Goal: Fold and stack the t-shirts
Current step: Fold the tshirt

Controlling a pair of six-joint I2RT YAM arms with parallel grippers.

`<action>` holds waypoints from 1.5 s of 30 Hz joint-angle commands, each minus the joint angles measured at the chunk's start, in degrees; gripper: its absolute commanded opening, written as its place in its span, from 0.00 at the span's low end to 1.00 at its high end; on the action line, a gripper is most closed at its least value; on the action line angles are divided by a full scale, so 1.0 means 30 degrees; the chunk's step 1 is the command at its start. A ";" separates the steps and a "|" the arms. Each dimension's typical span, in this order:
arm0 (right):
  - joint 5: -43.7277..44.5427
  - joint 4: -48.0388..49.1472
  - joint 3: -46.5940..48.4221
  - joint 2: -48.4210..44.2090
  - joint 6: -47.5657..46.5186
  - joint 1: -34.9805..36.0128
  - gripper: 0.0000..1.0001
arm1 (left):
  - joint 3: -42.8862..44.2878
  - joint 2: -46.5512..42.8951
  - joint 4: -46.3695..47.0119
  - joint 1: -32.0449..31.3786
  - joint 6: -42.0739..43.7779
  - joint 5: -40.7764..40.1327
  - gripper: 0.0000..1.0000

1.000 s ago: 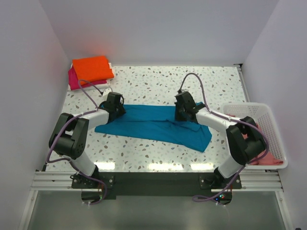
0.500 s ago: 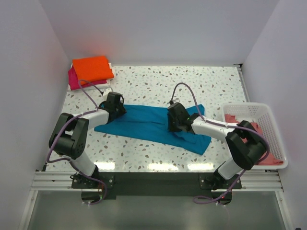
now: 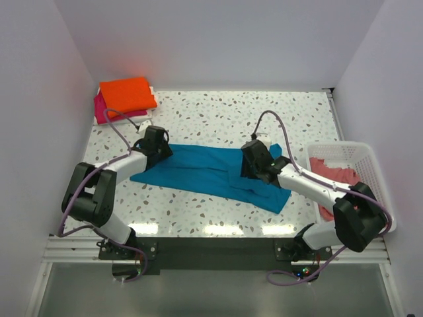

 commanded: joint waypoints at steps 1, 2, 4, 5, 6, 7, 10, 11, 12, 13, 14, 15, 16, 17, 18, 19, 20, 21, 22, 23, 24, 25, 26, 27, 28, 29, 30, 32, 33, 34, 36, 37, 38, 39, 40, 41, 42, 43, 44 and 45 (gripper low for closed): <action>0.0472 -0.0469 -0.0910 -0.0222 0.1378 -0.1239 0.49 | -0.0094 -0.0968 -0.1253 0.0003 -0.0475 -0.1690 0.54; 0.0000 0.0056 -0.1261 0.0097 0.1437 -0.1710 0.49 | -0.0183 -0.0941 -0.1428 0.0003 -0.0591 -0.1868 0.56; -0.1228 0.0788 -0.1439 0.0713 0.1496 -0.3344 0.49 | -0.0271 -0.0679 -0.2102 0.0003 -0.0796 -0.2161 0.57; -0.2047 0.0996 -0.1382 0.1035 0.1467 -0.3848 0.49 | -0.0359 -0.0561 -0.2336 0.0003 -0.1232 -0.2162 0.57; -0.2461 0.1201 -0.1265 0.1879 0.1467 -0.4230 0.49 | -0.0447 -0.0473 -0.2570 0.0003 -0.1469 -0.2162 0.56; -0.2785 0.1580 -0.1090 0.2323 0.1438 -0.4843 0.49 | -0.0825 -0.0356 -0.2515 0.0003 -0.1645 -0.1988 0.56; -0.3256 0.1527 0.0635 0.4891 0.1117 -0.5375 0.49 | -0.1586 -0.0354 -0.2368 0.0003 -0.1998 -0.1549 0.56; -0.3373 0.1352 0.1916 0.5572 0.0999 -0.5522 0.49 | -0.1794 -0.0413 -0.2310 0.0003 -0.2085 -0.1431 0.55; -0.3577 0.1234 0.2567 0.6217 0.0911 -0.5813 0.49 | -0.2057 -0.0529 -0.2222 0.0003 -0.2115 -0.1314 0.55; -0.3637 0.1146 0.3241 0.7645 0.0562 -0.5961 0.49 | -0.2523 -0.0821 -0.2221 -0.0026 -0.2202 -0.1110 0.55; -0.3637 0.0913 0.4785 0.8326 0.0385 -0.6137 0.49 | -0.2818 -0.1026 -0.2163 -0.0026 -0.2232 -0.0963 0.54; -0.4217 0.0678 0.5670 0.9174 0.0093 -0.6516 0.49 | -0.3111 -0.1232 -0.2018 -0.0055 -0.2262 -0.0758 0.54; -0.4397 0.0096 0.6665 1.0604 -0.0664 -0.6635 0.49 | -0.3607 -0.1698 -0.1987 -0.0171 -0.2378 -0.0321 0.54; -0.4225 -0.0374 0.8764 1.1430 -0.0962 -0.6753 0.49 | -0.3902 -0.1963 -0.1900 -0.0288 -0.2408 -0.0114 0.53; -0.4078 -0.0727 0.9858 1.2105 -0.1284 -0.6957 0.49 | -0.4166 -0.2430 -0.1812 -0.0493 -0.2524 0.0236 0.53; -0.4106 -0.1310 1.0971 1.2808 -0.2099 -0.7017 0.49 | -0.4633 -0.2667 -0.1782 -0.1017 -0.2613 0.0356 0.53; -0.3758 -0.2041 1.3418 1.4352 -0.2629 -0.7104 0.50 | -0.5014 -0.2959 -0.1840 -0.1341 -0.2875 0.0502 0.53; -0.3755 -0.2048 1.4632 1.5064 -0.2635 -0.7076 0.50 | -0.5018 -0.3107 -0.1869 -0.1634 -0.3109 0.0620 0.53; -0.4045 -0.2542 1.5891 1.5941 -0.3476 -0.7105 0.52 | -0.5424 -0.3283 -0.1870 -0.2304 -0.3576 0.0853 0.53; -0.4077 -0.2895 1.8572 1.7429 -0.3890 -0.7076 0.54 | -0.5660 -0.3458 -0.1812 -0.2717 -0.3812 0.1087 0.53; -0.4048 -0.3275 1.9991 1.8343 -0.4300 -0.7076 0.56 | -0.5895 -0.3895 -0.1637 -0.3185 -0.4076 0.1525 0.53; -0.4135 -0.4352 2.1426 1.9106 -0.5204 -0.7047 0.59 | -0.6158 -0.4161 -0.1606 -0.4205 -0.4339 0.1703 0.53; -0.4077 -0.4885 2.4109 2.0419 -0.5648 -0.7076 0.61 | -0.6190 -0.4453 -0.1606 -0.4795 -0.4690 0.1734 0.54; -0.3903 -0.5383 2.5267 2.0867 -0.6029 -0.7047 0.67 | -0.6190 -0.4688 -0.1606 -0.5352 -0.4723 0.1705 0.55; -0.3669 -0.6316 2.6236 2.1133 -0.6468 -0.7076 0.69 | -0.6016 -0.5184 -0.1606 -0.6228 -0.4520 0.1734 0.56; -0.3116 -0.6558 2.7435 2.1281 -0.6617 -0.7076 0.72 | -0.5811 -0.5392 -0.1693 -0.6498 -0.4257 0.1705 0.59; -0.2878 -0.6589 2.7621 2.0905 -0.6793 -0.7076 0.77 | -0.5577 -0.5742 -0.1810 -0.6588 -0.3877 0.1734 0.61; -0.2206 -0.6357 2.6723 1.9823 -0.6737 -0.7047 0.81 | -0.4670 -0.6066 -0.1986 -0.6618 -0.2472 0.1414 0.67; -0.2028 -0.6123 2.6018 1.9150 -0.6620 -0.7076 0.82 | -0.4348 -0.6184 -0.1958 -0.6618 -0.1887 0.1267 0.69; -0.1794 -0.5628 2.5199 1.7548 -0.6242 -0.7018 0.84 | -0.3474 -0.6185 -0.2074 -0.6589 -0.0721 0.0772 0.70; -0.0948 -0.5156 2.2592 1.5929 -0.5655 -0.7076 0.84 | -0.2387 -0.5487 -0.2743 -0.6588 0.0545 0.0068 0.72; -0.0797 -0.4922 2.1743 1.4645 -0.4956 -0.7076 0.84 | -0.1192 -0.5105 -0.3126 -0.6617 0.1508 -0.0980 0.71; -0.0680 -0.4688 2.0139 1.4023 -0.4659 -0.7076 0.84 | -0.0716 -0.4724 -0.3303 -0.6589 0.2039 -0.1135 0.70; -0.0620 -0.4424 1.9340 1.3523 -0.4337 -0.7047 0.83 | 0.0129 -0.3763 -0.3508 -0.6588 0.2422 -0.1253 0.67; -0.0649 -0.3987 1.8578 1.2822 -0.3783 -0.7047 0.78 | 0.0457 -0.3289 -0.3742 -0.6617 0.2919 -0.1689 0.62; -0.0678 -0.3808 1.7468 1.2670 -0.3603 -0.7047 0.74 | 0.0721 -0.2820 -0.3774 -0.6589 0.3127 -0.1636 0.61; -0.0649 -0.3632 1.7051 1.2611 -0.3282 -0.7076 0.70 | 0.1072 -0.1975 -0.3861 -0.6617 0.3332 -0.1751 0.60; -0.0823 -0.3486 1.6727 1.2639 -0.3134 -0.7047 0.63 | 0.1249 -0.1589 -0.3891 -0.6589 0.3624 -0.1810 0.57; -0.1028 -0.3600 1.6637 1.2988 -0.3104 -0.7076 0.51 | 0.1454 -0.1179 -0.4123 -0.6588 0.3743 -0.1985 0.54; -0.1175 -0.3804 1.6723 1.3310 -0.3045 -0.7105 0.43 | 0.1688 -0.0566 -0.4183 -0.6617 0.3918 -0.1987 0.52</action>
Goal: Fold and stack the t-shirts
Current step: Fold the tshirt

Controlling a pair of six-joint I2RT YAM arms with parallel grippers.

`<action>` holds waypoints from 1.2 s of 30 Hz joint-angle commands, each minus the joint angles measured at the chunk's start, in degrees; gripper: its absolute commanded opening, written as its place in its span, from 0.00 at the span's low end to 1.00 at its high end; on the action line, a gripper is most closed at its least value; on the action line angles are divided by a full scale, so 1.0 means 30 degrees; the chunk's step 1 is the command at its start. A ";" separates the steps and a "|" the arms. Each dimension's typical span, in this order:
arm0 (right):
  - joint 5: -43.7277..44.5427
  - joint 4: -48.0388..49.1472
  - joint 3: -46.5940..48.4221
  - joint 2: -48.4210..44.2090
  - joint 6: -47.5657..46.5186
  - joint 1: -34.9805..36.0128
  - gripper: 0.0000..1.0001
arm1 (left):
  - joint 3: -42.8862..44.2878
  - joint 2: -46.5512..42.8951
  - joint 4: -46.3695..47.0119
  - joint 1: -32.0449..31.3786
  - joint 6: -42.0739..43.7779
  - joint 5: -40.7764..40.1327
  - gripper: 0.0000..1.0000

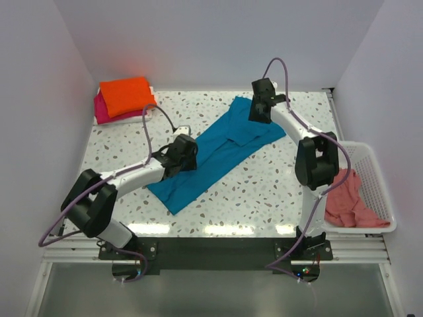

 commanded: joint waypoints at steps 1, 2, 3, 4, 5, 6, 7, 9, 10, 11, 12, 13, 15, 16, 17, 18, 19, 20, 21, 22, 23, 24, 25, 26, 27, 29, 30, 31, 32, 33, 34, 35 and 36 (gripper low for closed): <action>0.0034 0.0508 -0.0536 0.0643 0.1144 0.0013 0.37 | 0.0729 0.1683 -0.1117 0.0034 0.2278 -0.0923 0.50; -0.0084 0.0593 -0.0622 0.0993 0.1174 0.0013 0.35 | 0.0903 0.2005 -0.1465 0.0034 0.2486 -0.0980 0.49; -0.0172 0.0652 -0.0652 0.1170 0.1204 -0.0016 0.34 | 0.1079 0.2588 -0.1585 0.0034 0.2691 -0.1010 0.48; -0.0231 0.0710 -0.0623 0.1346 0.1233 0.0013 0.34 | 0.1168 0.2826 -0.1673 0.0034 0.3158 -0.0923 0.47; -0.0319 0.0740 -0.0565 0.1551 0.1233 -0.0016 0.34 | 0.1169 0.3002 -0.1761 0.0005 0.3220 -0.0980 0.46; -0.0291 0.0711 -0.0449 0.2046 0.1204 -0.0074 0.34 | 0.1082 0.3178 -0.1965 -0.0053 0.3192 -0.1068 0.46; -0.0348 0.0421 -0.0244 0.2370 0.1175 -0.0075 0.34 | 0.0994 0.3122 -0.1967 -0.0141 0.3192 -0.0982 0.45; -0.0437 0.0243 0.0284 0.3188 0.1029 -0.0221 0.34 | 0.0557 0.3034 -0.1820 -0.0258 0.3104 -0.0806 0.44; -0.0524 0.0097 0.0691 0.3454 0.0941 -0.0308 0.34 | 0.0409 0.2976 -0.1762 -0.0404 0.3017 -0.0660 0.43; -0.0612 -0.0020 0.0927 0.3718 0.0882 -0.0367 0.34 | 0.0262 0.2975 -0.1645 -0.0521 0.2987 -0.0572 0.43; -0.0671 -0.0137 0.1191 0.4330 0.0824 -0.0513 0.34 | 0.0000 0.2946 -0.1586 -0.0697 0.2928 -0.0455 0.43; -0.0758 -0.0255 0.1483 0.4568 0.0678 -0.0601 0.34 | -0.0090 0.2975 -0.1557 -0.1104 0.2783 -0.0135 0.43; -0.0934 -0.0430 0.2566 0.5212 0.0414 -0.0806 0.34 | -0.0179 0.3062 -0.1498 -0.1546 0.2549 0.0160 0.43; -0.0848 -0.0780 0.3034 0.5882 0.0094 -0.0865 0.34 | -0.0179 0.3092 -0.1498 -0.2070 0.2286 0.0452 0.43; -0.0818 -0.0899 0.4054 0.6179 -0.0141 -0.0924 0.36 | -0.0208 0.3150 -0.1324 -0.2336 0.2138 0.0658 0.43; -0.0847 -0.0987 0.4557 0.6443 -0.0753 -0.0983 0.36 | -0.0179 0.3238 -0.1177 -0.2571 0.1963 0.1269 0.43; -0.0760 -0.1336 0.5752 0.7228 -0.1136 -0.1012 0.38 | -0.0121 0.3326 -0.1002 -0.3182 0.1613 0.1652 0.44; -0.0759 -0.1601 0.6460 0.7555 -0.1488 -0.1041 0.41 | -0.0062 0.3443 -0.0478 -0.3508 0.1407 0.1975 0.44; -0.0759 -0.1807 0.7105 0.7965 -0.2274 -0.1071 0.43 | 0.0228 0.3821 -0.0211 -0.3888 0.1201 0.2732 0.44; -0.0759 -0.2012 0.7691 0.8288 -0.2717 -0.1100 0.46 | 0.0492 0.4115 -0.0006 -0.4588 0.0822 0.3088 0.45; -0.0672 -0.1985 0.8654 0.8871 -0.3128 -0.1071 0.50 | 0.0872 0.4466 0.0257 -0.4943 0.0645 0.3352 0.46; -0.0526 -0.2013 0.9128 0.9080 -0.3480 -0.1129 0.57 | 0.1688 0.5223 0.0347 -0.5265 0.0527 0.3558 0.46; -0.0496 -0.2014 0.9626 0.9314 -0.4064 -0.1188 0.60 | 0.2131 0.5608 0.0493 -0.5791 0.0323 0.4082 0.48; -0.0640 -0.2014 1.0530 0.9751 -0.4388 -0.1188 0.64 | 0.2484 0.5960 0.0726 -0.5970 0.0233 0.4348 0.49; -0.0555 -0.2014 1.0945 0.9843 -0.4827 -0.1246 0.71 | 0.3096 0.6485 0.0845 -0.6030 0.0117 0.4931 0.51; -0.0524 -0.2043 1.1884 0.9845 -0.5094 -0.1247 0.80 | 0.3394 0.6637 0.1486 -0.6089 0.0057 0.5317 0.58; -0.0583 -0.1956 1.2032 0.9641 -0.5095 -0.1218 0.88 | 0.3395 0.6318 0.1722 -0.6089 0.0144 0.5173 0.61; -0.0670 -0.1810 1.2120 0.9407 -0.5037 -0.1247 0.91 | 0.3453 0.6141 0.1870 -0.6060 0.0232 0.5026 0.68; -0.0700 -0.1722 1.2121 0.9114 -0.4949 -0.1247 0.93 | 0.3512 0.5907 0.1813 -0.6002 0.0320 0.4880 0.70; -0.0643 -0.1721 1.2121 0.8328 -0.4513 -0.1218 0.95 | 0.3600 0.5383 0.1813 -0.5914 0.0407 0.4559 0.72; -0.0642 -0.1692 1.2005 0.7856 -0.4248 -0.1189 0.97 | 0.3601 0.5029 0.1813 -0.5797 0.0524 0.4382 0.74; -0.0584 -0.1662 1.1627 0.7272 -0.4013 -0.1217 0.97 | 0.3543 0.4678 0.1697 -0.5709 0.0555 0.4235 0.74; -0.0409 -0.1633 1.1304 0.6164 -0.3605 -0.1189 0.98 | 0.3281 0.3833 0.1638 -0.5621 0.0613 0.3828 0.74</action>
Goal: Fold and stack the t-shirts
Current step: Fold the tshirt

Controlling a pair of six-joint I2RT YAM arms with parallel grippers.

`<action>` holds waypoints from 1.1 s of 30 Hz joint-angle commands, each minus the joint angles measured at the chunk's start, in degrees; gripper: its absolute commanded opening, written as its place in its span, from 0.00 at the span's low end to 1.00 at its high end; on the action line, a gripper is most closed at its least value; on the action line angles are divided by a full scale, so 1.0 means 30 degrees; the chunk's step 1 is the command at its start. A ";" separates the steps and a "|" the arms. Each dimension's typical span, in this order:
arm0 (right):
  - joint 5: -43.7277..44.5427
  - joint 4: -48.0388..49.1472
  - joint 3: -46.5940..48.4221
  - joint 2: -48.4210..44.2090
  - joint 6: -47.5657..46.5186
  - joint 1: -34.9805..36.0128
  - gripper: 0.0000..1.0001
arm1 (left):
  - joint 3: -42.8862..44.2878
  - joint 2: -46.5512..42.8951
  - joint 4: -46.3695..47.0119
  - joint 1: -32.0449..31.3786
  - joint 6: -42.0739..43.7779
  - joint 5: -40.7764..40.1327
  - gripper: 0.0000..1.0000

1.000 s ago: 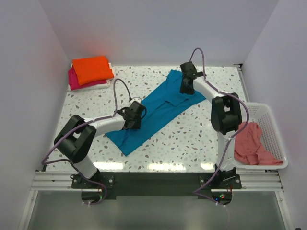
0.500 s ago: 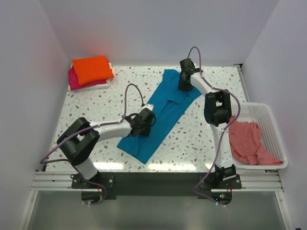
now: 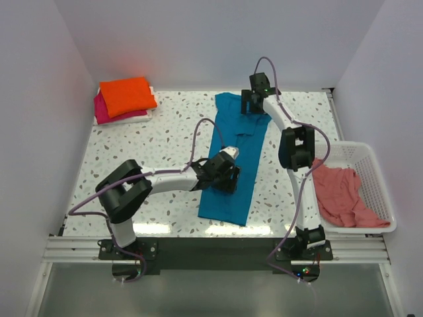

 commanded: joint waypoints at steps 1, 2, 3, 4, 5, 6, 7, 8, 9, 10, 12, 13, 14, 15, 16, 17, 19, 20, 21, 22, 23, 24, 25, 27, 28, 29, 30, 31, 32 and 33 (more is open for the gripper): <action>0.0444 -0.0030 -0.0614 -0.3964 0.0740 -0.0008 0.98 | -0.0160 -0.2410 0.0079 0.0506 -0.0152 -0.0670 0.74; 0.0649 -0.0030 -0.1203 -0.4696 0.1091 0.0079 0.98 | -0.0393 -0.2907 -0.0358 0.0537 -0.0210 -0.1108 0.73; 0.0796 -0.0001 -0.1963 -0.5429 0.1762 0.0167 0.98 | -0.0918 -0.3870 -0.0623 0.0624 -0.0326 -0.2070 0.71; 0.0971 0.0260 -0.3885 -0.7205 0.2116 0.0255 0.98 | -0.1213 -0.4343 -0.0916 0.0683 -0.0646 -0.2457 0.69; 0.1060 0.0408 -0.5006 -0.8122 0.2526 0.0372 0.97 | -0.1477 -0.4754 -0.1470 0.0712 -0.0766 -0.2780 0.66; 0.1003 0.0699 -0.6323 -0.9234 0.3139 0.0750 0.95 | -0.1886 -0.5454 -0.1824 0.0742 -0.0941 -0.3102 0.64; 0.1147 0.1137 -0.7699 -1.1188 0.3580 0.0957 0.94 | -0.2093 -0.5722 -0.2204 0.0742 -0.1291 -0.3656 0.59; 0.1120 0.1316 -1.0497 -1.2397 0.4049 0.1220 0.89 | -0.2298 -0.6015 -0.2875 0.0742 -0.1439 -0.3836 0.56; 0.1032 0.1869 -1.2121 -1.3511 0.4344 0.1890 0.87 | -0.2996 -0.6540 -0.3027 0.0713 -0.1586 -0.3924 0.55; 0.1409 0.2686 -1.5269 -1.4537 0.4637 0.2302 0.85 | -0.3467 -0.6893 -0.3057 0.0655 -0.1848 -0.3751 0.54; 0.1151 0.3364 -1.8274 -1.7731 0.5426 0.3499 0.74 | -0.4811 -0.7799 -0.2765 0.0509 -0.1851 -0.3138 0.50; 0.1033 0.3803 -2.0870 -1.8785 0.5692 0.3943 0.70 | -0.5168 -0.8037 -0.2620 0.0392 -0.1851 -0.3076 0.50; 0.1148 0.3895 -2.2028 -2.0449 0.5955 0.5136 0.66 | -0.5693 -0.8416 -0.2531 0.0362 -0.1793 -0.2960 0.50; 0.1294 0.3925 -2.3083 -2.1248 0.6335 0.5786 0.62 | -0.5815 -0.8623 -0.2501 0.0274 -0.1531 -0.2669 0.48; 0.1498 0.3722 -2.4892 -2.1895 0.6658 0.6402 0.61 | -0.5874 -0.8770 -0.2472 0.0157 -0.1326 -0.2550 0.48; 0.1500 0.3546 -2.5664 -2.3090 0.7038 0.7452 0.60 | -0.5903 -0.9120 -0.2414 -0.0018 -0.1091 -0.2548 0.48; 0.1354 0.3311 -2.7739 -2.4181 0.8239 0.8308 0.58 | -0.5933 -0.9357 -0.1832 -0.0429 -0.0389 -0.2258 0.48; 0.0948 0.3339 -2.8390 -2.5491 0.8649 0.9008 0.56 | -0.5846 -0.9329 -0.1566 -0.0517 -0.0096 -0.1878 0.48; 0.0741 0.3426 -2.8977 -2.6027 0.9262 0.9305 0.53 | -0.5729 -0.9183 -0.1593 -0.0808 0.0226 -0.1672 0.49; 0.0536 0.3485 -2.9940 -2.6583 0.9558 0.9598 0.49 | -0.5612 -0.9008 -0.1941 -0.0985 0.0258 -0.1902 0.49; 0.0214 0.3514 -3.0355 -2.7343 0.9996 1.0210 0.48 | -0.5524 -0.8687 -0.2060 -0.1334 0.0317 -0.2252 0.49; 0.0066 0.3515 -3.0679 -2.7524 1.0175 1.0507 0.47 | -0.5552 -0.8568 -0.2178 -0.1483 0.0259 -0.2400 0.48; 0.0007 0.3341 -3.1088 -2.7642 1.0380 1.0771 0.45 | -0.5610 -0.8538 -0.2208 -0.1658 0.0201 -0.2489 0.48; 0.0210 0.3019 -3.1325 -2.7702 1.0847 1.1795 0.44 | -0.5874 -0.8508 -0.2237 -0.2039 -0.0033 -0.2752 0.45; 0.0298 0.2901 -3.1529 -2.7731 1.1054 1.2176 0.43 | -0.5874 -0.8479 -0.2411 -0.2157 -0.0005 -0.2898 0.44; 0.0415 0.2842 -3.1589 -2.7731 1.1230 1.2934 0.43 | -0.5816 -0.8421 -0.2587 -0.2274 -0.0005 -0.3103 0.43; 0.0532 0.2783 -3.1677 -2.7731 1.1550 1.3289 0.43 | -0.5729 -0.8391 -0.2792 -0.2537 -0.0034 -0.3685 0.43; 0.0766 0.2637 -3.1736 -2.7615 1.1728 1.3670 0.44 | -0.5612 -0.8362 -0.3200 -0.2655 -0.0034 -0.3952 0.42; 0.1000 0.2520 -3.1766 -2.7556 1.1874 1.4428 0.43 | -0.5495 -0.8333 -0.3320 -0.2743 0.0024 -0.4158 0.41; 0.1205 0.2432 -3.1737 -2.7410 1.2137 1.4725 0.44 | -0.5436 -0.8303 -0.3379 -0.2831 0.0082 -0.4334 0.40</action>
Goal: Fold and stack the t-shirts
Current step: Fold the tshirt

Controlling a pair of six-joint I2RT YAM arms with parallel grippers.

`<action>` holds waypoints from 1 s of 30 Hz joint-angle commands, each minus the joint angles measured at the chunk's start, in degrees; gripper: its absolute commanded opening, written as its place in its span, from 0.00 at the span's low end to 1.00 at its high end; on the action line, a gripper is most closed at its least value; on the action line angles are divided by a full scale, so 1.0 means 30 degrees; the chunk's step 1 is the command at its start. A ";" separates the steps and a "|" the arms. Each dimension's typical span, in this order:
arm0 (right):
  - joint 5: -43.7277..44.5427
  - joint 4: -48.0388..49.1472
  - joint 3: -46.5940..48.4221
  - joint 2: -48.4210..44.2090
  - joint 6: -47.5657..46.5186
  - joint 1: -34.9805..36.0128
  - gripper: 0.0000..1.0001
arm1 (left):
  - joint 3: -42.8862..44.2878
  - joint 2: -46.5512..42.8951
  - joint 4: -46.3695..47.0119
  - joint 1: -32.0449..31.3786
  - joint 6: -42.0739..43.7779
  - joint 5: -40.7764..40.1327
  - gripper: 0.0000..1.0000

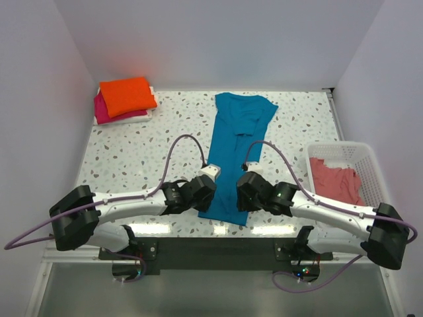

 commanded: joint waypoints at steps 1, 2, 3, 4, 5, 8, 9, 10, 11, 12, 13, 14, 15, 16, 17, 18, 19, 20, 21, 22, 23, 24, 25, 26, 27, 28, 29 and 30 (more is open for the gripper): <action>0.1293 -0.0315 -0.0132 0.0377 0.1567 0.1227 0.44 | 0.0692 0.0119 -0.0575 -0.0369 0.0396 -0.1305 0.39; 0.1384 -0.0404 -0.0102 0.0525 0.1685 0.1636 0.44 | 0.0721 0.0235 -0.0604 -0.0399 0.0425 -0.1305 0.39; 0.1501 -0.0492 -0.0073 0.0672 0.1918 0.1843 0.43 | 0.0751 0.0323 -0.0663 -0.0457 0.0455 -0.1305 0.38; 0.1705 -0.0580 -0.0131 0.0760 0.2036 0.1990 0.43 | 0.0751 0.0411 -0.0721 -0.0487 0.0455 -0.1305 0.38; 0.1765 -0.0581 -0.0189 0.0790 0.2270 0.2252 0.43 | 0.0751 0.0586 -0.0722 -0.0632 0.0455 -0.1305 0.38; 0.1766 -0.0464 -0.0453 0.0907 0.2505 0.2460 0.43 | 0.0663 0.0937 -0.0634 -0.0838 0.0397 -0.1305 0.39; 0.1765 -0.0463 -0.0570 0.0936 0.2622 0.2518 0.43 | 0.0663 0.1027 -0.0605 -0.0926 0.0396 -0.1305 0.40; 0.1794 -0.0405 -0.0629 0.0966 0.2653 0.2577 0.43 | 0.0663 0.1143 -0.0663 -0.0985 0.0396 -0.1305 0.41; 0.1766 -0.0405 -0.0687 0.1082 0.2711 0.2635 0.43 | 0.0692 0.1319 -0.0692 -0.1072 0.0367 -0.1305 0.42; 0.1736 -0.0347 -0.0717 0.1170 0.2740 0.2694 0.43 | 0.0692 0.1407 -0.0751 -0.1073 0.0251 -0.1450 0.42; 0.1707 -0.0172 -0.0833 0.1229 0.2799 0.2723 0.43 | 0.0692 0.1437 -0.0867 -0.1102 0.0163 -0.1567 0.42; 0.1649 -0.0083 -0.0892 0.1317 0.2828 0.2840 0.43 | 0.0692 0.1554 -0.0897 -0.1131 0.0104 -0.1655 0.42; 0.1532 0.0091 -0.0980 0.1521 0.2945 0.2870 0.43 | 0.0663 0.1584 -0.0956 -0.1132 0.0045 -0.1772 0.42; 0.1473 0.0209 -0.1068 0.1610 0.2975 0.2928 0.43 | 0.0663 0.1671 -0.1014 -0.1132 -0.0013 -0.1861 0.42; 0.1443 0.0297 -0.1127 0.1756 0.3033 0.2987 0.43 | 0.0692 0.1817 -0.1044 -0.1132 -0.0014 -0.1890 0.42; 0.1385 0.0501 -0.1243 0.1902 0.3121 0.3016 0.43 | 0.0663 0.1905 -0.1044 -0.1132 -0.0101 -0.1920 0.42; 0.1356 0.0561 -0.1303 0.1991 0.3180 0.3046 0.43 | 0.0663 0.1964 -0.1102 -0.1132 -0.0131 -0.1949 0.42; 0.1326 0.0649 -0.1361 0.2049 0.3209 0.3104 0.43 | 0.0576 0.2052 -0.1103 -0.1132 -0.0189 -0.1978 0.41; 0.1297 0.0737 -0.1420 0.2108 0.3297 0.3134 0.43 | 0.0546 0.2082 -0.1074 -0.1132 -0.0248 -0.1921 0.41; 0.1210 0.0912 -0.1565 0.2196 0.3326 0.3134 0.43 | 0.0488 0.2082 -0.1016 -0.1132 -0.0306 -0.1920 0.40; 0.1238 0.0942 -0.1625 0.2255 0.3356 0.3163 0.42 | 0.0400 0.2082 -0.0986 -0.1132 -0.0307 -0.1920 0.38; 0.1238 0.0972 -0.1654 0.2284 0.3501 0.3163 0.41 | 0.0313 0.2082 -0.0986 -0.1132 -0.0336 -0.1862 0.37; 0.1209 0.1030 -0.1829 0.2284 0.3531 0.3192 0.40 | 0.0254 0.2082 -0.0899 -0.1132 -0.0336 -0.1832 0.36; 0.1238 0.1031 -0.1888 0.2255 0.3619 0.3193 0.39 | 0.0137 0.2082 -0.0898 -0.1132 -0.0365 -0.1803 0.33; 0.1209 0.1031 -0.1976 0.2197 0.3736 0.3193 0.35 | 0.0136 0.2082 -0.0898 -0.1132 -0.0394 -0.1774 0.30; 0.1209 0.1031 -0.2122 0.2110 0.3795 0.3193 0.34 | 0.0078 0.2024 -0.0869 -0.1132 -0.0395 -0.1716 0.28; 0.1209 0.1031 -0.2181 0.1964 0.3824 0.3193 0.33 | 0.0019 0.1995 -0.0868 -0.1132 -0.0424 -0.1715 0.26; 0.1180 0.1002 -0.2327 0.1846 0.3941 0.3193 0.28 | -0.0039 0.1965 -0.0839 -0.1132 -0.0453 -0.1599 0.22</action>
